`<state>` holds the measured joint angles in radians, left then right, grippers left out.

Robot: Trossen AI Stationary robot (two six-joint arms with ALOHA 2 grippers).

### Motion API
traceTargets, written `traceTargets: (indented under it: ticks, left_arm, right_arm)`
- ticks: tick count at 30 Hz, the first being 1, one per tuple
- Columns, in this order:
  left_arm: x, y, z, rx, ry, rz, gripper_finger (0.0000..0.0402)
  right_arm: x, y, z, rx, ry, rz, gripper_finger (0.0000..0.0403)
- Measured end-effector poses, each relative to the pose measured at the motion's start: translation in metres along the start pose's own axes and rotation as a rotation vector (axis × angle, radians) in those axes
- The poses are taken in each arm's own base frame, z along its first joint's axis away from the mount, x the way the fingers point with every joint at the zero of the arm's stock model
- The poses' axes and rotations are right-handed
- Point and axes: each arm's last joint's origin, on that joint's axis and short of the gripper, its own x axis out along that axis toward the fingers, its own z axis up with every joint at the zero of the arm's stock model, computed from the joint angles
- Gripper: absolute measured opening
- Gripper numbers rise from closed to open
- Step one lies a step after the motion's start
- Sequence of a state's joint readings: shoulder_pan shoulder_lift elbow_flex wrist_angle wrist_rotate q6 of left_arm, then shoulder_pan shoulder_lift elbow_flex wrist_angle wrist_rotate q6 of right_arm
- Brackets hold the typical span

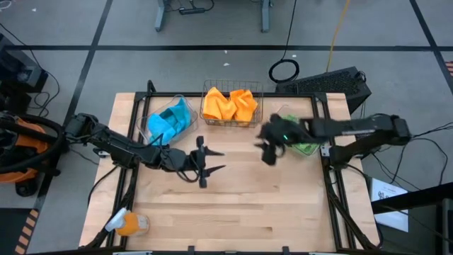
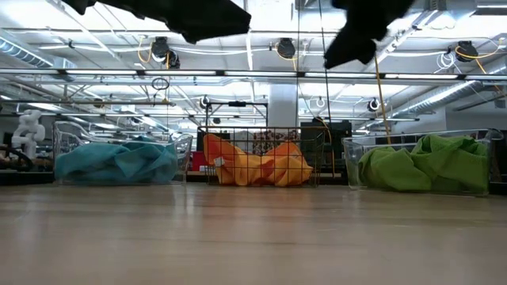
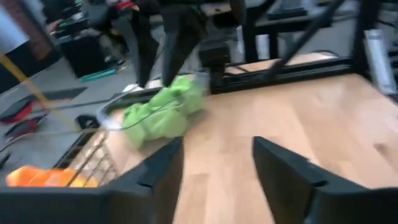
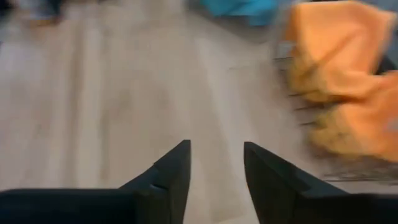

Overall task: Sort microfiber towel by color & place in baskets
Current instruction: Return to Home Position

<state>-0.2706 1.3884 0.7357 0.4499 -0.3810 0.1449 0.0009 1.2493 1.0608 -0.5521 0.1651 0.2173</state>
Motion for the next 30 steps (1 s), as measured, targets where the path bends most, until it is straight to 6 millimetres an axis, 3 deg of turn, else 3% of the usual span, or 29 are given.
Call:
traceTargets:
  ticks: [6, 8, 12, 21, 30]
  left_arm:
    - [-0.002, -0.004, 0.001, 0.047, -0.007, -0.024, 0.0038]
    - [-0.002, -0.005, 0.000, 0.033, -0.001, -0.051, 0.0012]
    - [-0.002, -0.006, -0.001, -0.023, 0.010, -0.072, 0.0005]
    - [-0.012, -0.005, -0.030, -0.059, -0.003, -0.066, 0.0003]
    - [-0.038, 0.003, -0.057, -0.113, -0.080, -0.039, 0.0002]
  right_arm:
    - [-0.007, 0.023, -0.067, -0.021, -0.140, 0.125, 0.0082]
    - [-0.008, 0.026, -0.086, -0.044, -0.174, 0.149, 0.0052]
    - [-0.012, 0.033, -0.113, -0.165, -0.248, 0.234, 0.0006]
    - [-0.024, 0.038, -0.147, -0.329, -0.303, 0.314, 0.0003]
    - [-0.029, 0.022, -0.176, -0.372, -0.355, 0.351, 0.0001]
